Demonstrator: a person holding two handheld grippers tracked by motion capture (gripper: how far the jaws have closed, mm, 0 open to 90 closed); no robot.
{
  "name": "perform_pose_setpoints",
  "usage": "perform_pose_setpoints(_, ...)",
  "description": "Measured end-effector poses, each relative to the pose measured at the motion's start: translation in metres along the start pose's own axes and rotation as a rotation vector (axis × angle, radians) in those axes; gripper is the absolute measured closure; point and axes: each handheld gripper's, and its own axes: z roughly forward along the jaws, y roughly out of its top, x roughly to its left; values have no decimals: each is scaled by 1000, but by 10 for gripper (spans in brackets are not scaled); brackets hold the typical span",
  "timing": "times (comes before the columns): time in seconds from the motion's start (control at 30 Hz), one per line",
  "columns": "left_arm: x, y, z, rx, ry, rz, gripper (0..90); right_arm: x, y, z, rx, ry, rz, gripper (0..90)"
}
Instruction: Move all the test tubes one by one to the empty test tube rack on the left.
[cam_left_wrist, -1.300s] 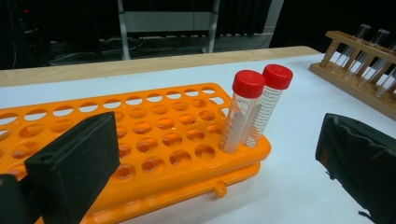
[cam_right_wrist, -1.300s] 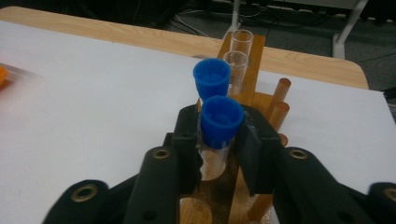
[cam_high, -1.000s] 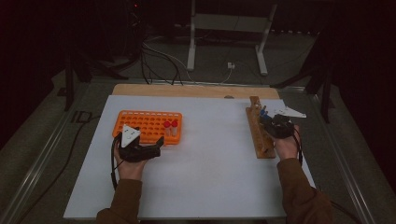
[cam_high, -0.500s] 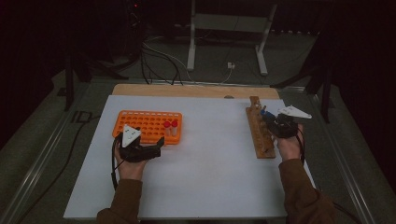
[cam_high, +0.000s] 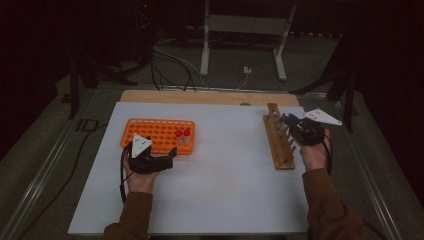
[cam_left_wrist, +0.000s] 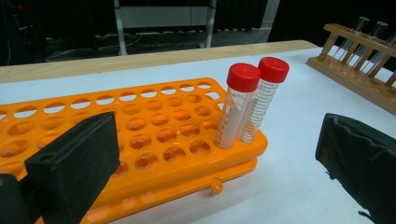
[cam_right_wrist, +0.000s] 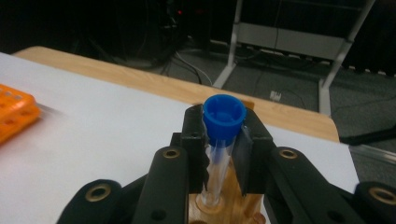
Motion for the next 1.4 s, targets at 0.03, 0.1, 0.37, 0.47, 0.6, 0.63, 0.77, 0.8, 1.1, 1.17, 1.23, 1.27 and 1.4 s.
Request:
perform_pose_setpoints(0.03, 0, 0, 0, 0, -1, 0, 4, 1, 2, -2, -8, 5, 0, 765)
perform_pose_setpoints(0.1, -1, 0, 0, 0, -3, 3, 4, 3, 7, -5, -24, 14, -3, 765)
perform_pose_setpoints(0.37, -3, 0, 1, -3, -9, 8, 4, 22, 13, -9, -46, 98, -15, 764)
perform_pose_setpoints(0.47, -4, 0, 2, 1, -13, 12, 4, 31, 13, -8, -39, 126, -26, 764)
perform_pose_setpoints(0.6, -6, 0, 3, -2, -19, 14, 3, 43, 11, -6, -33, 161, -41, 764)
perform_pose_setpoints(0.63, -7, 0, 3, -1, -21, 17, 4, 46, 11, -5, -31, 169, -44, 764)
perform_pose_setpoints(0.77, -10, 1, 3, -6, -27, 23, 4, 57, 8, -3, -28, 204, -53, 763)
perform_pose_setpoints(0.8, -11, 1, 3, -5, -30, 23, 4, 59, 7, -3, -26, 216, -54, 763)
perform_pose_setpoints(1.1, -28, 5, 7, -8, -63, 60, 4, 82, -2, 1, -8, 287, -72, 763)
perform_pose_setpoints(1.17, -33, 6, 8, -6, -81, 71, 4, 86, -4, 2, -3, 306, -69, 763)
perform_pose_setpoints(1.23, -39, 7, 9, -7, -93, 82, 4, 91, -6, 5, 7, 324, -72, 763)
perform_pose_setpoints(1.27, -41, 8, 10, -7, -98, 88, 4, 94, -7, 6, 13, 329, -82, 763)
perform_pose_setpoints(1.4, -52, 9, 12, -11, -121, 102, 4, 105, -9, 7, 22, 356, -98, 763)
